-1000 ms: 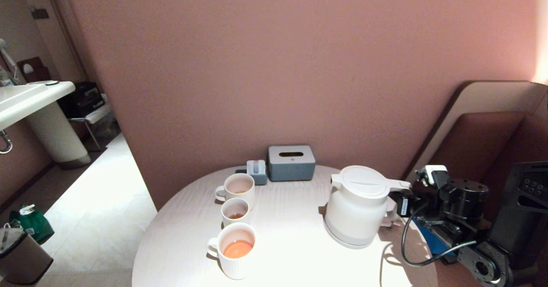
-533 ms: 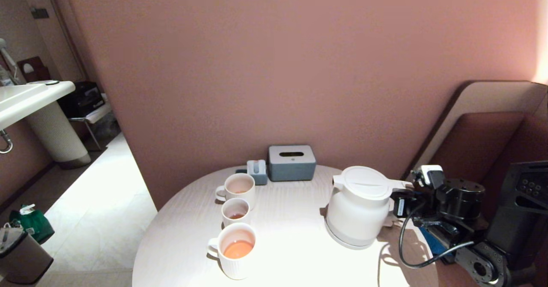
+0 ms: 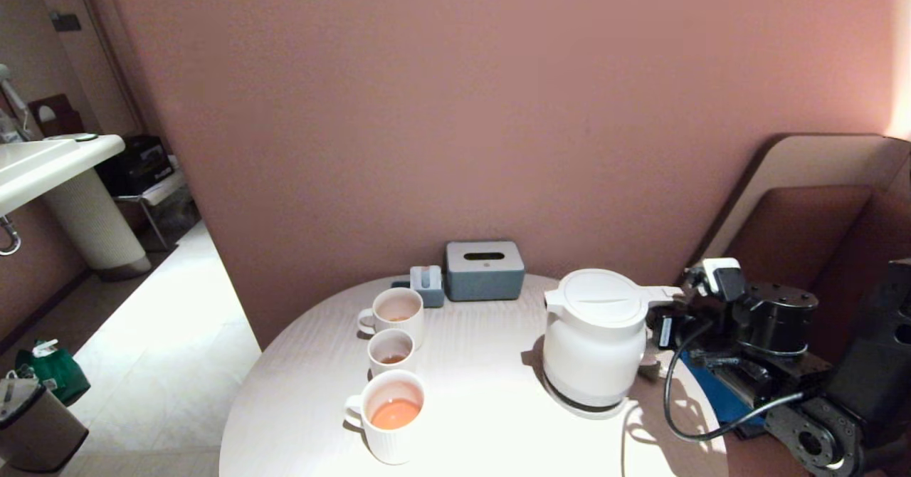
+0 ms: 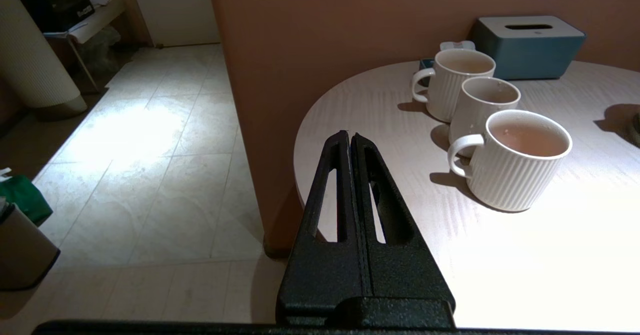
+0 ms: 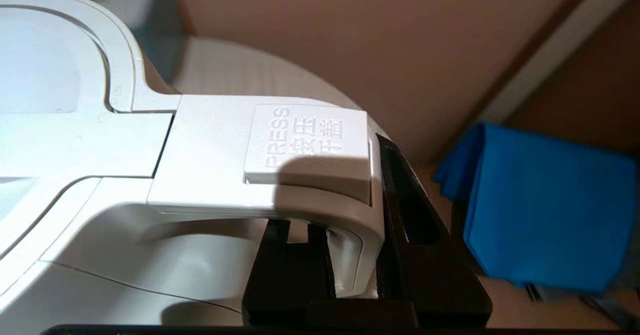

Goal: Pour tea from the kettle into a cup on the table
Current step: Pick up the kettle, then pour water into the cup

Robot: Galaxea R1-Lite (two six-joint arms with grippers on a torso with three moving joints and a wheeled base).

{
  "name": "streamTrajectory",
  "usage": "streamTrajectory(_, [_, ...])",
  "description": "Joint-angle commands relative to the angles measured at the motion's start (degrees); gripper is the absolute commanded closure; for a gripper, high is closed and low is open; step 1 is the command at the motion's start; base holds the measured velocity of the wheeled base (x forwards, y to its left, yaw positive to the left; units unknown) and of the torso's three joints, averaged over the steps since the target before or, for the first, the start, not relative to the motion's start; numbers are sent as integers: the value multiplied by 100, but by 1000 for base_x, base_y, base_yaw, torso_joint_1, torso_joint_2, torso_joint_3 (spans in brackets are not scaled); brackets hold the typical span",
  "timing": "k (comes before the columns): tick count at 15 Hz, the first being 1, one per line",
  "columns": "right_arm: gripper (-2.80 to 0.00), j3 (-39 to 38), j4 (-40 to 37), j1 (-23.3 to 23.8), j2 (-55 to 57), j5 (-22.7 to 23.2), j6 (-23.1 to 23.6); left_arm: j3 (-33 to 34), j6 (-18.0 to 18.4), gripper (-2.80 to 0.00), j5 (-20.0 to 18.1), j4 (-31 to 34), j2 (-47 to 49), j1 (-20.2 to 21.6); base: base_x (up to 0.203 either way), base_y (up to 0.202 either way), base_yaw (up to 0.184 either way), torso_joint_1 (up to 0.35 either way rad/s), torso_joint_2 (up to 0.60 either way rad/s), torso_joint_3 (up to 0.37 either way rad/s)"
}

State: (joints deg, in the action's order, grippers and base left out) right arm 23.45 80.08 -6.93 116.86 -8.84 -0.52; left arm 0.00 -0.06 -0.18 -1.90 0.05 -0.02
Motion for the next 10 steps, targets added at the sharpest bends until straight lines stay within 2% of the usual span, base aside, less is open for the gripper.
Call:
streamTrajectory(1, [0,187,-458,-69,-726,-4,-73,0,-3,0,1,-3,4,2,0,0,0,0,0,0])
streamTrajectory(4, [0,779,-1972,-149,-1510,-6,-354,0,-3,0,1,-3,4,0,0,0,0,0,0,0])
streamTrajectory(6, [0,1232,-2776,-383,-1841,-99,-417,0,-3,0,1,-3,4,2,0,0,0,0,0,0])
streamTrajectory(10, [0,2269,-4244,-1214,-2051,-894,-386,0,-3,0,1,-3,4,2,0,0,0,0,0,0])
